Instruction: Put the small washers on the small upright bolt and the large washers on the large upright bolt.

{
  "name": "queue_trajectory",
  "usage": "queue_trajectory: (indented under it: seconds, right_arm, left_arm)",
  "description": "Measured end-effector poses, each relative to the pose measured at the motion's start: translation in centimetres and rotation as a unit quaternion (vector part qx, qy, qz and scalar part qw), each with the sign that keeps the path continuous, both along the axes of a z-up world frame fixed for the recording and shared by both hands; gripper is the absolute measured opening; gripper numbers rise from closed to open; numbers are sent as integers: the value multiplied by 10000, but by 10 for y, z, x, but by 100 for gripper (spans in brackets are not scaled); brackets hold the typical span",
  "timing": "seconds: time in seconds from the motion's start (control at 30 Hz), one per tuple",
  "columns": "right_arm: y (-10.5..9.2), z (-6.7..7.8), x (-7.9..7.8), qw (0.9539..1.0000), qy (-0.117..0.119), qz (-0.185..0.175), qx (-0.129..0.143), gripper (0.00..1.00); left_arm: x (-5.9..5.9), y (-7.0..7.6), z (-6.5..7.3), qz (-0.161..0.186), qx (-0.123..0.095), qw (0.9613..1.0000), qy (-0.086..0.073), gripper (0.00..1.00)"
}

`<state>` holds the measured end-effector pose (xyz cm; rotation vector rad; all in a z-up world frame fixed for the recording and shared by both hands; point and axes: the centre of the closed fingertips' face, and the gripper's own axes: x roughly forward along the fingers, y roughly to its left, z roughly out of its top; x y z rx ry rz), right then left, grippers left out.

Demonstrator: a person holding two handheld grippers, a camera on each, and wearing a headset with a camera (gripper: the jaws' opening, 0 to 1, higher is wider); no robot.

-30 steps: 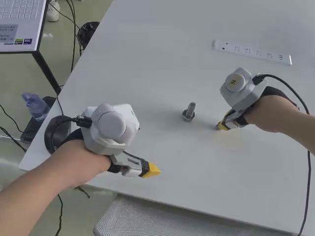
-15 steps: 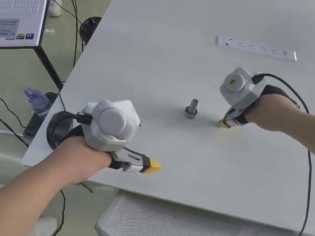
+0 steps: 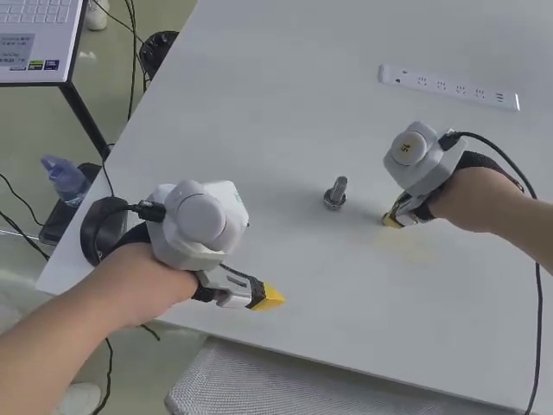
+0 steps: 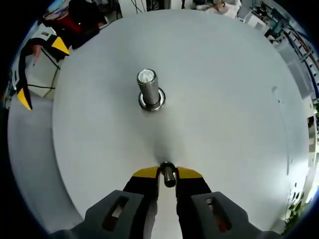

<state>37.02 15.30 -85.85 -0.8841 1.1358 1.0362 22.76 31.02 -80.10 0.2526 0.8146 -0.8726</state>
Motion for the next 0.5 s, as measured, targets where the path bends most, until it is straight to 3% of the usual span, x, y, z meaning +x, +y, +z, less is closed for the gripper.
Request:
queue_trajectory:
  seconds: [0.27, 0.4, 0.5]
  right_arm:
    - [-1, 0, 1, 9999, -26, -77, 60, 14]
    - [0, 0, 5, 9998, -75, -145, 142, 26]
    - [0, 1, 4, 9998, -99, -96, 159, 29]
  left_arm:
    - [1, 0, 0, 24, -7, 10000, -12, 72]
    - [1, 0, 1, 41, -35, 10000, -45, 77]
    - [2, -1, 1, 23, -26, 10000, -74, 82]
